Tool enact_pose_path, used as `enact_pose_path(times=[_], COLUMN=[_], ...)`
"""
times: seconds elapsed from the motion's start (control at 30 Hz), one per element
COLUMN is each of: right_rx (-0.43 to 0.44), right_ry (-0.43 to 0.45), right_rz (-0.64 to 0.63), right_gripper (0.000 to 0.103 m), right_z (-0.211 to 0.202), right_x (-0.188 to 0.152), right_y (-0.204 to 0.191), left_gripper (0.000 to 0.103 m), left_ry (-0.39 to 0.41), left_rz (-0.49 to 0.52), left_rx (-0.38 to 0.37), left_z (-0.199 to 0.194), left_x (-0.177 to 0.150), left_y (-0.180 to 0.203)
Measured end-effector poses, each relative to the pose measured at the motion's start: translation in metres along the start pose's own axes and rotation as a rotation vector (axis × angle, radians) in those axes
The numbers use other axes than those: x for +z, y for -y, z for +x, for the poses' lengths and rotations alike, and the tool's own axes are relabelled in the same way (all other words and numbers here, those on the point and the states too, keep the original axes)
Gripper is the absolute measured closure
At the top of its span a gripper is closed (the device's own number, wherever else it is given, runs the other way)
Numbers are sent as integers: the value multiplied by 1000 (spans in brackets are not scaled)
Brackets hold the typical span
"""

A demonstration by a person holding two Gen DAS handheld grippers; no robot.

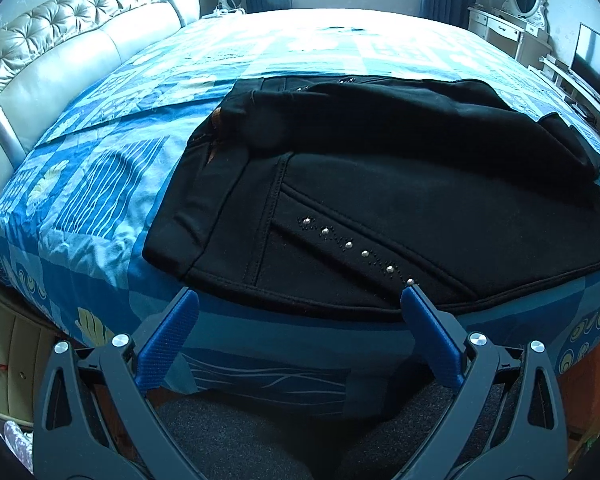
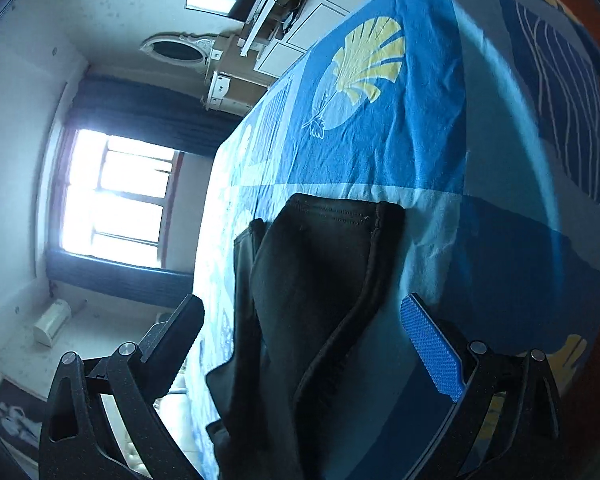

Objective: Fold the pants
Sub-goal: 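Grasp the pant leg hem with the right gripper and lift it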

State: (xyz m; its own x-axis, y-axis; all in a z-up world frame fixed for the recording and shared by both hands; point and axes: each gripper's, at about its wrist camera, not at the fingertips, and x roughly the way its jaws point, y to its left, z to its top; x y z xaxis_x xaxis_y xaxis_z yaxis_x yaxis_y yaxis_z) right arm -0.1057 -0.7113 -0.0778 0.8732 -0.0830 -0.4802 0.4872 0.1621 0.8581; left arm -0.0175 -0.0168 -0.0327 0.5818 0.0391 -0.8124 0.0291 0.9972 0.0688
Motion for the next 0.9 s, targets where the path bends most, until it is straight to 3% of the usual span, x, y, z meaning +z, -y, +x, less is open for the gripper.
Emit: enact_pose_path(times=[0.23, 0.3, 0.37, 0.43, 0.57, 0.7, 0.8, 0.9], right_rx=[17, 11, -16, -13, -38, -142, -112, -113], right_ry=[22, 26, 7, -3, 0, 65, 51, 105], right_rz=[103, 99, 111, 138, 115, 36, 63, 52], right_gripper=[7, 22, 51, 60, 96, 97, 97, 94], right_z=[17, 16, 17, 18, 10, -7, -7, -22], right_x=[7, 11, 11, 13, 17, 27, 28, 28], right_y=[14, 17, 25, 36, 41, 37, 49, 49], left_gripper=[2, 2, 2, 2, 2, 2, 2, 2], left_ry=[-43, -49, -56, -60, -70, -62, -69, -86], left_rz=[-12, -28, -45, -55, -50, -47, -49, -52], left_rx=[-4, -19, -35, -49, -73, -84, -100, -110], left_z=[7, 8, 10, 11, 14, 13, 15, 19], left_x=[-6, -5, -2, 2, 7, 12, 15, 20], left_y=[-6, -7, -7, -6, -1, 2, 1, -3])
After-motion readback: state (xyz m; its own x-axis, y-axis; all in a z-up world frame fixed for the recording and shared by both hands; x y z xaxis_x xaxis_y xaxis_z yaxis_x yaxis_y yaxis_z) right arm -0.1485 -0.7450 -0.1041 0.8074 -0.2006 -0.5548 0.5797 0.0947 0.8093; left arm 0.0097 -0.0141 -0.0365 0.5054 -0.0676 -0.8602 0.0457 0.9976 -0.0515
